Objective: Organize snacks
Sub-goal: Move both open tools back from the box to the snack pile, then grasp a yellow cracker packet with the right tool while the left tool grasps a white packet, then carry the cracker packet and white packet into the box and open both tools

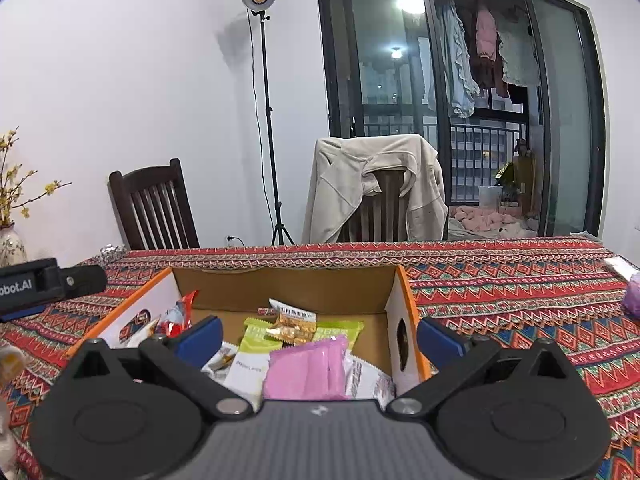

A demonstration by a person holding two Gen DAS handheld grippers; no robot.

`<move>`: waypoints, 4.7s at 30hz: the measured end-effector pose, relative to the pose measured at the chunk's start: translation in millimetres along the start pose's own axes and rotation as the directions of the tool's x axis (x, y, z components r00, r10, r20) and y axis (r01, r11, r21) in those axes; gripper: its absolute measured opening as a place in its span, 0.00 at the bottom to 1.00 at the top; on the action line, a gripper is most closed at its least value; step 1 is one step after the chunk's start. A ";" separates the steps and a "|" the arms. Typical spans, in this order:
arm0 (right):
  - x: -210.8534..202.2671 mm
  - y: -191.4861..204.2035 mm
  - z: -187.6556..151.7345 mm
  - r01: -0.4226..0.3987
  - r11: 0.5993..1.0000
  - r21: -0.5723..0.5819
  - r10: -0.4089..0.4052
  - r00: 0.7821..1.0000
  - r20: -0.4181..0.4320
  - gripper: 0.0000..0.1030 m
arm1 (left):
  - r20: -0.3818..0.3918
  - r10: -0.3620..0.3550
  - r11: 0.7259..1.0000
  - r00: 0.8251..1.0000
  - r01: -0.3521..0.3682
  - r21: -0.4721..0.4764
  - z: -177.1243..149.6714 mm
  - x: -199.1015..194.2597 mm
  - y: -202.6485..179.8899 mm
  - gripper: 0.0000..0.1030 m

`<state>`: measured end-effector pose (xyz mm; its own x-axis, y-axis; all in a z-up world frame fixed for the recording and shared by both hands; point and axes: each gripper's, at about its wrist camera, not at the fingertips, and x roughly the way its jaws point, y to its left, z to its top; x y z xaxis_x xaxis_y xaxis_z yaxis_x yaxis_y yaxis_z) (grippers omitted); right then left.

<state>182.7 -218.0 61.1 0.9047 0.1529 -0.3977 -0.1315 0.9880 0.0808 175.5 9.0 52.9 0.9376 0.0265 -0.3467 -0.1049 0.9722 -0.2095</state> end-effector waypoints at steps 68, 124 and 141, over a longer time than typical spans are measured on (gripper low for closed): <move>-29.7 -37.2 -78.9 0.049 0.999 0.011 -0.046 0.983 -0.175 0.41 | -0.278 0.016 0.998 0.961 0.004 0.069 -71.0 -28.2 46.2 1.00; -44.7 -7.2 -41.8 -0.070 0.997 -0.023 0.070 0.998 0.008 0.41 | -0.090 -0.114 0.981 0.989 0.126 0.145 -19.2 -50.3 -5.1 0.42; -14.2 13.2 10.5 -0.097 0.994 -0.051 0.102 0.991 0.088 0.41 | -0.052 -0.134 0.978 0.990 0.140 0.155 7.8 -20.1 -31.0 0.42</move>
<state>172.4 -207.3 77.4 0.9188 0.2500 -0.3053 -0.2395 0.9682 0.0721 162.5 -19.9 73.5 0.9245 -0.1159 -0.3630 0.0805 0.9905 -0.1113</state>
